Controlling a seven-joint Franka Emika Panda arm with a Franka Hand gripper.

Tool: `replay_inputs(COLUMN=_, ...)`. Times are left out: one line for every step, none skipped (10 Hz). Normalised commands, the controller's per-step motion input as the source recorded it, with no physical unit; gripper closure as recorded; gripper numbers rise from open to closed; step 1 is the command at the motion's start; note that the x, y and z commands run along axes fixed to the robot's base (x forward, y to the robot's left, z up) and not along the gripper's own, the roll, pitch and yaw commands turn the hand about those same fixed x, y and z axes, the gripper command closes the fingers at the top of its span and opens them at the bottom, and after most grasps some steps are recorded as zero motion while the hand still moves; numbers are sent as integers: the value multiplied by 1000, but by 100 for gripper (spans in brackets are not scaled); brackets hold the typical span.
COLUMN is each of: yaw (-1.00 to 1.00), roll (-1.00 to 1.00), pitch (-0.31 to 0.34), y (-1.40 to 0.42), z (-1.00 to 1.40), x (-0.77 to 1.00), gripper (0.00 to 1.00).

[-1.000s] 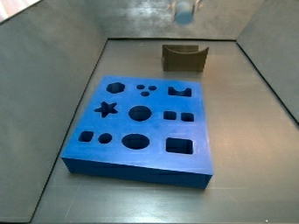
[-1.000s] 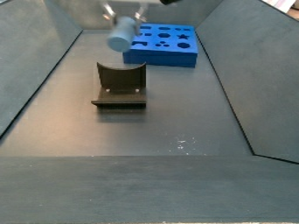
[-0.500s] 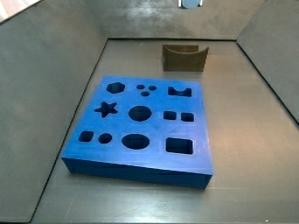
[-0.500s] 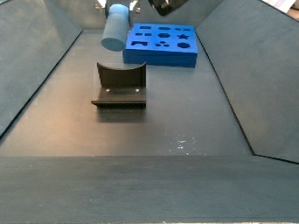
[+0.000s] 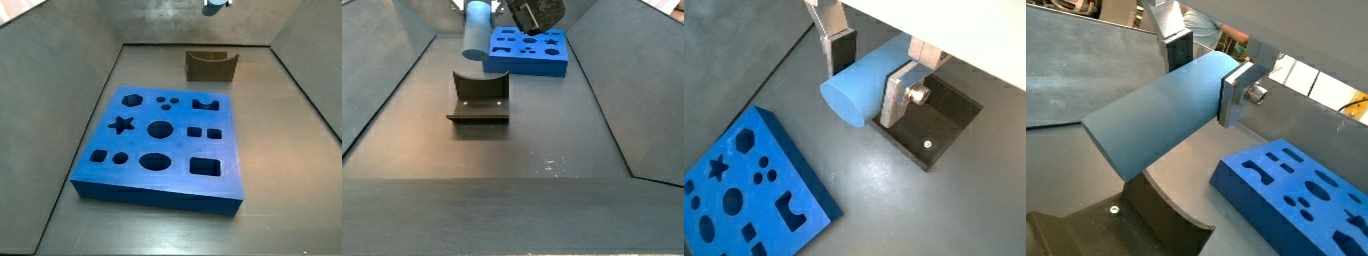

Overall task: Pick up the oval object. Move up. Place the oval object on the fixture. Regrasp the oval object. Move to above the board. Insert the oval object.
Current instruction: Place the oval object on the fixture.

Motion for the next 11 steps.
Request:
replay_inputs(yaw=-13, roll=-1000, pitch=364, y=134, z=-1000, x=125, gripper=100)
replay_inputs(yaw=-45, roll=-1000, pitch=359, y=137, z=-1000, x=130, gripper=100)
replay_inputs(yaw=-122, roll=-1000, pitch=379, y=138, z=-1000, x=145, gripper=100)
replay_inputs(yaw=-203, roll=-853, pitch=335, y=135, z=-1000, x=152, gripper=100)
replay_inputs(yaw=-255, roll=-681, pitch=263, y=139, z=-1000, x=158, gripper=100)
replay_inputs(yaw=-287, roll=-444, pitch=167, y=141, z=-1000, x=167, gripper=100)
replay_inputs(yaw=-292, roll=-335, pitch=123, y=138, z=-1000, x=177, gripper=100)
replay_inputs(yaw=-274, roll=-217, pitch=38, y=129, z=-968, x=180, gripper=100)
replay_inputs(yaw=-243, roll=-168, pitch=-17, y=106, z=-670, x=133, gripper=100)
replay_inputs(yaw=-203, roll=-151, pitch=-43, y=84, z=-458, x=112, gripper=100)
replay_inputs(yaw=-162, roll=-108, pitch=-79, y=117, z=-315, x=92, gripper=100)
